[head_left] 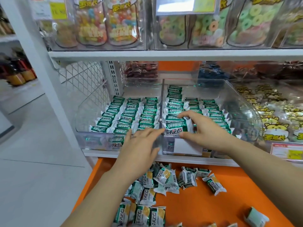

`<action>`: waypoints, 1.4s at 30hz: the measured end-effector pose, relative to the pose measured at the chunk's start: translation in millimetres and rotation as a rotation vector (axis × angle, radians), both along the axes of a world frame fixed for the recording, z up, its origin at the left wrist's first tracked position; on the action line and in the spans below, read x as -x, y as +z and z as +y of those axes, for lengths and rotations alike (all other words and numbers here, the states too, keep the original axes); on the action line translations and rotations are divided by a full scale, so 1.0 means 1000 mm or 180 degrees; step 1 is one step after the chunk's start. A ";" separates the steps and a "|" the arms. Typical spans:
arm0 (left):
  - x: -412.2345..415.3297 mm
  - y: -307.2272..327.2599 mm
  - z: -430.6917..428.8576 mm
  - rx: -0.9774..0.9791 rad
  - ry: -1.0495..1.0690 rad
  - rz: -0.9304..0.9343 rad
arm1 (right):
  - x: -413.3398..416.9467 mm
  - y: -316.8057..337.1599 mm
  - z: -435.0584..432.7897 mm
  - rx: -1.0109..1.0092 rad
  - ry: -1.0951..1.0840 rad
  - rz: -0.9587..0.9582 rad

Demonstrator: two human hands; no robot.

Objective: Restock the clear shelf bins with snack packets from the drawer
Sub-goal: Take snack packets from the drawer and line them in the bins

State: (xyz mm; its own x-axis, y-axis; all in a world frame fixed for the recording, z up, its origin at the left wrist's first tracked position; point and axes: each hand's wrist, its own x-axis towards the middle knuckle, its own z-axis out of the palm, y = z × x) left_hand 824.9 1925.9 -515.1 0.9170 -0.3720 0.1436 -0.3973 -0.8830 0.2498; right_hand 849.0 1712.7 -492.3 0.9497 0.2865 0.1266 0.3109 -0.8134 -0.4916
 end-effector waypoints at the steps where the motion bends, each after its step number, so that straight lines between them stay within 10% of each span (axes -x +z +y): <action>1: 0.000 0.000 0.000 -0.0026 0.0001 -0.0003 | 0.000 -0.001 0.001 0.0033 0.0013 0.0018; 11: 0.003 -0.002 0.001 0.0050 -0.0015 -0.0066 | 0.017 -0.013 0.022 0.1364 -0.0021 -0.1021; 42: 0.005 -0.009 -0.003 0.0179 0.0066 -0.0258 | 0.032 -0.005 0.034 0.1635 -0.0099 0.0120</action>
State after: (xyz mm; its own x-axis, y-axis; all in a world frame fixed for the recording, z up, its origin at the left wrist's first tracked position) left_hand 820.3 1922.8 -524.0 0.9090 -0.3423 0.2377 -0.4000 -0.8767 0.2671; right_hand 816.6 1746.4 -497.7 0.9600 0.2741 -0.0575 0.2723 -0.9615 -0.0367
